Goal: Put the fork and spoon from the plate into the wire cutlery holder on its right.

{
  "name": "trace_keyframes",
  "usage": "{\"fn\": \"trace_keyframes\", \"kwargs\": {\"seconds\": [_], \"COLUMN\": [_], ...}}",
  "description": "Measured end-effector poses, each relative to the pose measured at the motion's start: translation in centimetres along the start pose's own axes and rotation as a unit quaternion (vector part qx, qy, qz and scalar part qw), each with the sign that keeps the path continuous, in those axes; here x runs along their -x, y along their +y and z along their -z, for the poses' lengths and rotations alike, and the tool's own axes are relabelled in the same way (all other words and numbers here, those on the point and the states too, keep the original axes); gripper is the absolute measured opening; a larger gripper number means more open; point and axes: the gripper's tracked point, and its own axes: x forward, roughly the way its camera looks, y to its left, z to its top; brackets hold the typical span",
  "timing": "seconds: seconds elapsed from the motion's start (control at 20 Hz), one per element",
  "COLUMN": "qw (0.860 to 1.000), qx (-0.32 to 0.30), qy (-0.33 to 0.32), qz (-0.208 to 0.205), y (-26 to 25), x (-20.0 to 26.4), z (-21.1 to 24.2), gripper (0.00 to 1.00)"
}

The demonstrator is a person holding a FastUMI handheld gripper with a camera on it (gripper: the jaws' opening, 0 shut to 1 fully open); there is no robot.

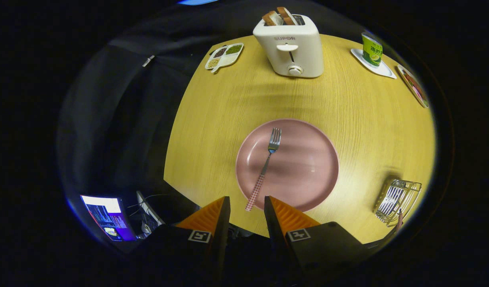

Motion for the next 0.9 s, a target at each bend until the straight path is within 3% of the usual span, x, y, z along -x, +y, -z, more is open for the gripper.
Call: {"fn": "trace_keyframes", "kwargs": {"seconds": [0.35, 0.8, 0.9], "qw": [0.998, 0.995, 0.994], "qx": [-0.023, -0.065, -0.074], "qy": [0.032, 0.041, 0.046], "qz": [0.038, 0.066, 0.069], "y": [-1.1, -2.4, -2.9], "x": [-6.2, -9.8, -10.8], "z": [1.1, 1.6, 1.7], "gripper": [0.54, 0.54, 0.19]}}
